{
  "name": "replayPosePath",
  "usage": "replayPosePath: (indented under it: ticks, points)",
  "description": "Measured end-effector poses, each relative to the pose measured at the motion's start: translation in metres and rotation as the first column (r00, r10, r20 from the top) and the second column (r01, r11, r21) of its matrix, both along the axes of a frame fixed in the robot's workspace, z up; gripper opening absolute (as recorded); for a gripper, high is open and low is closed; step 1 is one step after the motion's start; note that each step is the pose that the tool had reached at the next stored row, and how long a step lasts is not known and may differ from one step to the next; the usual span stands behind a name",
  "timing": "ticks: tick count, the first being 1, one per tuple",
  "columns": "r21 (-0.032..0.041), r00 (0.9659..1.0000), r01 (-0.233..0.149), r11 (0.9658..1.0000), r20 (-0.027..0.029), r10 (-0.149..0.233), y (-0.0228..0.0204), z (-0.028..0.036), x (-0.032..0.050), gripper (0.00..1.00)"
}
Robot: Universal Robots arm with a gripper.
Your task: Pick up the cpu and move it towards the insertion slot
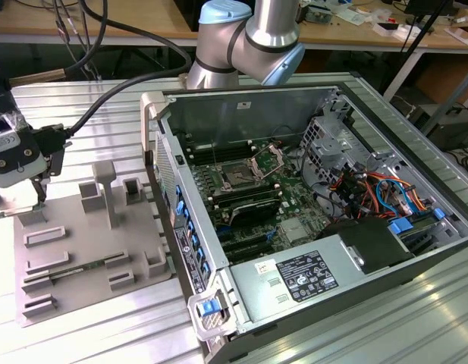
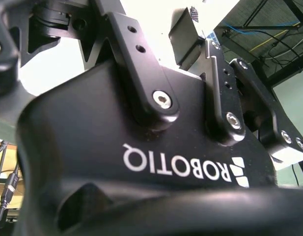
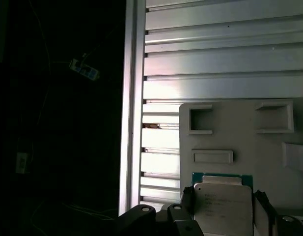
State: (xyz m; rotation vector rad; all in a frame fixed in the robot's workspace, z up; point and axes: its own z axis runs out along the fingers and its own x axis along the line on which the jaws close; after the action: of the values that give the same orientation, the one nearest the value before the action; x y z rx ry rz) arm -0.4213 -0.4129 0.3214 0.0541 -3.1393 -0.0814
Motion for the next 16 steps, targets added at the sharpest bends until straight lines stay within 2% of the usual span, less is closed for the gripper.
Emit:
replayPosePath:
  ticks: [16]
  points:
    - [-0.0001, 1.0000, 0.000, 1.0000, -0.0002, 0.000, 0.0000, 0.0033, 0.0000, 0.55]
